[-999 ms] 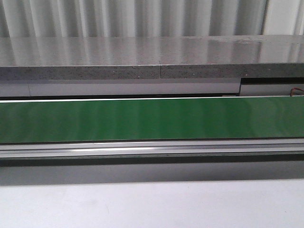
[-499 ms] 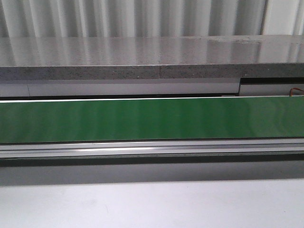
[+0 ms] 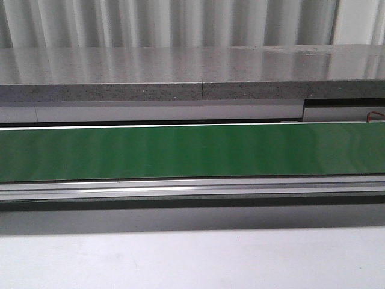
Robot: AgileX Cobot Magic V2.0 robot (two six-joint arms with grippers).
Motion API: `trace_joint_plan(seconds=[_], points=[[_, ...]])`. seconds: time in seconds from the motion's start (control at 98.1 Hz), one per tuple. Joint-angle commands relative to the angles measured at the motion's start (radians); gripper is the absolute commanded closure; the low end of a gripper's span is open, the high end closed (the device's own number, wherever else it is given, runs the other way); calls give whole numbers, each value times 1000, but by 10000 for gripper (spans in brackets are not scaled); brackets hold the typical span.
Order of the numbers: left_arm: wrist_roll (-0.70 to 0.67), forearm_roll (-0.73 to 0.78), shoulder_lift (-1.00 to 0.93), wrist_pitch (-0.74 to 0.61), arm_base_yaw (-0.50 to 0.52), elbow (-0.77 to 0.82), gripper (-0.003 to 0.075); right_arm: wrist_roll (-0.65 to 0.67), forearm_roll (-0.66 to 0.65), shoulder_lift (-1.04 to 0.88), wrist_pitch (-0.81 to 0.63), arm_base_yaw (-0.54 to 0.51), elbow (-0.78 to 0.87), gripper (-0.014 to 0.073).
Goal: Move button from right to left
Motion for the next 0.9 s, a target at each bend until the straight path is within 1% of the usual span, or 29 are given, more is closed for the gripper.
trace_joint_plan(seconds=[0.0, 0.061, 0.153, 0.255, 0.296, 0.887], points=[[-2, -34, -67, -58, -9, 19, 305, -8, 1, 0, -67, 1, -27, 661], [-2, -34, -117, -56, -9, 48, 381, -8, 1, 0, -67, 1, -27, 661], [-2, -34, -170, -56, -9, 74, 524, -8, 1, 0, -67, 1, -27, 661], [-2, -34, -196, -54, -9, 86, 690, -8, 1, 0, -67, 1, -27, 661], [-2, -34, -198, -54, -9, 86, 739, -8, 1, 0, -67, 1, -27, 661], [-2, -34, -198, -54, -9, 86, 740, -8, 1, 0, -67, 1, -27, 661]])
